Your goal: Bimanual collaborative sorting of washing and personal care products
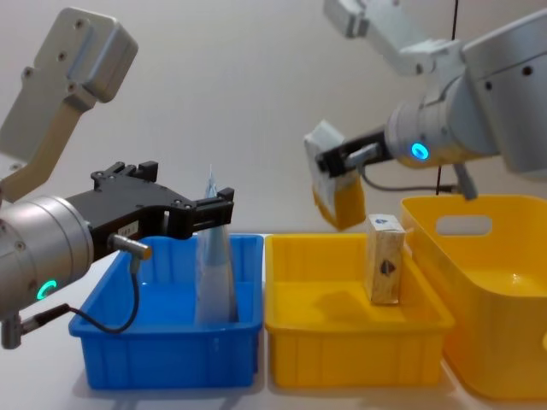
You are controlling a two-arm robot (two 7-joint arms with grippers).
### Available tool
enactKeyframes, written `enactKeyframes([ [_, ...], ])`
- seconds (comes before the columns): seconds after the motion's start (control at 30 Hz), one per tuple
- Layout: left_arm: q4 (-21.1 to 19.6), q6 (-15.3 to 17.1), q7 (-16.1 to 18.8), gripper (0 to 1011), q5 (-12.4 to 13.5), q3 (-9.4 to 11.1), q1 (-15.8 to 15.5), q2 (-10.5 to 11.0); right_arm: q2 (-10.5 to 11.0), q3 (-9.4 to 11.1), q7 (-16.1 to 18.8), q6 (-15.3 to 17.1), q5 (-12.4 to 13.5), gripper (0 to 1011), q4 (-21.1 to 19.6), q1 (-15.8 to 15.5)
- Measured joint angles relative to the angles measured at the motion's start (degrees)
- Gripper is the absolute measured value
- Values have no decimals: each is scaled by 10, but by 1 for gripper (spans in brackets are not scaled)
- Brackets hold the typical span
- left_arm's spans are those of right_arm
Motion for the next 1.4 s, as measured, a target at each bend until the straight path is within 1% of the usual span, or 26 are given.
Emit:
enactKeyframes([
  [0.03, 0, 0, 0, 1002, 0, 0, 0, 0, 3, 3, -3, -6, -2, 299, -9, -2],
  [0.13, 0, 0, 0, 1001, 0, 0, 0, 0, 8, 10, -7, -12, -4, 299, -22, -6],
  [0.17, 0, 0, 0, 1002, 0, 0, 0, 0, 13, 15, -12, -17, -6, 299, -36, -9],
  [0.23, 0, 0, 0, 1002, 0, 0, 0, 0, 17, 19, -16, -20, -7, 299, -45, -12],
  [0.27, 0, 0, 0, 1001, 0, 0, 0, 0, 24, 27, -21, -23, -9, 299, -60, -18],
  [0.3, 0, 0, 0, 1001, 0, 0, 0, 0, 26, 29, -23, -23, -9, 299, -64, -19],
  [0.4, 0, 0, 0, 1001, 0, 0, 0, 0, 38, 45, -31, -24, -11, 299, -91, -31],
  [0.47, 0, 0, 0, 1001, 0, 0, 0, 0, 44, 52, -34, -22, -12, 299, -102, -37],
  [0.5, 0, 0, 0, 1001, 0, 0, 0, 0, 50, 61, -38, -18, -12, 299, -113, -43],
  [0.53, 0, 0, 0, 1002, 0, 0, 0, 0, 53, 64, -40, -16, -12, 299, -118, -45],
  [0.57, 0, 0, 0, 1001, 0, 0, 0, 0, 60, 75, -42, -11, -11, 299, -130, -53],
  [0.67, 0, 0, 0, 1001, 0, 0, 0, 0, 68, 87, -45, 2, -9, 299, -144, -61],
  [0.7, 0, 0, 0, 1001, 0, 0, 0, 0, 73, 95, -47, 9, -8, 299, -153, -68],
  [0.77, 0, 0, 0, 1002, 0, 0, 0, 0, 78, 103, -48, 18, -6, 299, -160, -73],
  [0.8, 0, 0, 0, 1001, 0, 0, 0, 0, 83, 113, -48, 28, -3, 299, -168, -78],
  [0.93, 0, 0, 0, 1001, 0, 0, 0, 0, 90, 126, -47, 47, 2, 299, -178, -84],
  [1.03, 0, 0, 0, 1002, 0, 0, 0, 0, 97, 138, -42, 71, 9, 299, -183, -88],
  [1.17, 0, 0, 0, 1001, 0, 0, 0, 0, 102, 146, -31, 92, 16, 299, -181, -87],
  [1.4, 0, 0, 0, 1001, 0, 0, 0, 0, 105, 152, -17, 109, 24, 299, -168, -81],
])
